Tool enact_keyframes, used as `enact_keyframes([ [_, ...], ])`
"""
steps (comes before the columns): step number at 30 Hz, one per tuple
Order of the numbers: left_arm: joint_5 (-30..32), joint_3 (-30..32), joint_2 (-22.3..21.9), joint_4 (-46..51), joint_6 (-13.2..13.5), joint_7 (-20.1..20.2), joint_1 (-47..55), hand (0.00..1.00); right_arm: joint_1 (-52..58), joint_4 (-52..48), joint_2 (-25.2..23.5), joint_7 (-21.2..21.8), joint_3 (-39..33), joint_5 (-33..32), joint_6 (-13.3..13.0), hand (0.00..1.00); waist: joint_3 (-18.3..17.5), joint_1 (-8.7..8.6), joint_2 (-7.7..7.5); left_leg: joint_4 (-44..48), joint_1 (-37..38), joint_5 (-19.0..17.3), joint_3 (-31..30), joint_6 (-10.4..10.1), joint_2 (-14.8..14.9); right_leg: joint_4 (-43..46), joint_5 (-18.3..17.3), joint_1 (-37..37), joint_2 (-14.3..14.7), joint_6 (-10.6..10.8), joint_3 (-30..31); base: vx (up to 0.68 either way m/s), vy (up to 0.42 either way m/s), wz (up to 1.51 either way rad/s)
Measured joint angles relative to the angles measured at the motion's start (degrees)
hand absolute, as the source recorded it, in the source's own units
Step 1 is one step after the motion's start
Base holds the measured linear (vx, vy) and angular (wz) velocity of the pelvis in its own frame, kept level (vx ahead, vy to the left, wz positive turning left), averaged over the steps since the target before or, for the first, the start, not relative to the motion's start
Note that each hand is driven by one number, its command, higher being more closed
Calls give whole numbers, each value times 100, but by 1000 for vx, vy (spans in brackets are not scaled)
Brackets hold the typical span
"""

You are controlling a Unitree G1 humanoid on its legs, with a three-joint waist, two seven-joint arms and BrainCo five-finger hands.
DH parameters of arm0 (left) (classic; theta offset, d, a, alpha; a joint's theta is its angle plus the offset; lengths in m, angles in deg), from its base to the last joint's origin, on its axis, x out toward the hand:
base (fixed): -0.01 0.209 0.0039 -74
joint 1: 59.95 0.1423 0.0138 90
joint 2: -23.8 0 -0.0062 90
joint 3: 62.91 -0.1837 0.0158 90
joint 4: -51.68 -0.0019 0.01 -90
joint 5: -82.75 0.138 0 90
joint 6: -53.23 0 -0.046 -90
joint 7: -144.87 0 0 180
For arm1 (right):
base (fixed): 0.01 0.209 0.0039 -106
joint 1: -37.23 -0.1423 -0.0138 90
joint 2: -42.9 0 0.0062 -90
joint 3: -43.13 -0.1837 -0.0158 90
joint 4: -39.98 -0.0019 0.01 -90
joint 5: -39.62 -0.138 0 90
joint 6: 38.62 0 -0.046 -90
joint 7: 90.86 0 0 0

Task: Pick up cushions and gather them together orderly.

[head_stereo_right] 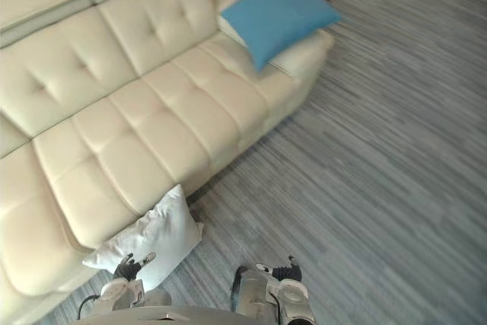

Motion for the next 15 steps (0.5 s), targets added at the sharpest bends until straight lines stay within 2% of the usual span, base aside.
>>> enact_keyframes([
  [1, 0, -11, -29, 93, 0, -1, 3, 0, 16, -15, -6, 4, 28, -31, -8, 0, 3, -22, -1, -140, -358, 345, 617, 374, 98, 43, -105, 198, -116, 86, -331, 97, 32, 108],
  [2, 0, -10, -31, 110, 11, -2, 9, 0, 30, -19, -16, 4, 41, -100, -7, 0, -8, -2, -30, -123, -394, 361, 846, 431, 149, 104, -182, 258, -171, 154, -438, 106, 41, 132],
  [3, 0, -61, -4, 122, 18, -3, 4, 0, 34, -27, -38, 4, 24, -143, -5, 0, -34, -17, -69, -278, -410, 364, 968, 426, 112, 100, -207, 284, -272, 174, -566, 62, 72, 131],
  [4, 0, -115, 79, 209, 22, -20, -12, 0, 38, -59, -177, 6, -47, -165, -14, 0, -8, -21, -205, -622, -426, 374, 1244, 432, 65, 47, -198, 293, -429, 192, -812, 24, 65, 123],
  [6, 1, -135, 130, 226, 17, -43, -28, 0, 36, -65, -218, 4, -210, -180, -23, 0, 2, -19, -249, -951, -433, 378, 1552, 434, 53, -50, -186, 324, -509, 210, -1112, -2, 49, 120],
  [8, 2, -260, 210, 211, -9, -48, -20, 0, 49, -61, -297, 2, -368, -204, -23, 0, -12, -21, -314, -1493, -370, 536, 1884, 628, -103, -234, -114, 455, -625, 303, -1362, -42, 63, 121],
  [13, 7, -361, 280, 97, -8, -45, 73, 0, 49, -23, -349, 3, -419, -197, -34, 0, -76, -23, -338, -2434, -27, 784, 1741, 676, -472, -615, 5, 673, -656, 393, -1461, -71, 29, 40],
  [15, 14, -471, 403, -31, -9, -34, 90, 0, 31, 87, -347, 6, -418, -115, -29, 0, -126, -34, -403, -2948, 121, 1105, 1731, 717, -661, -750, 117, 662, -689, 408, -1453, -86, 4, 9],
])
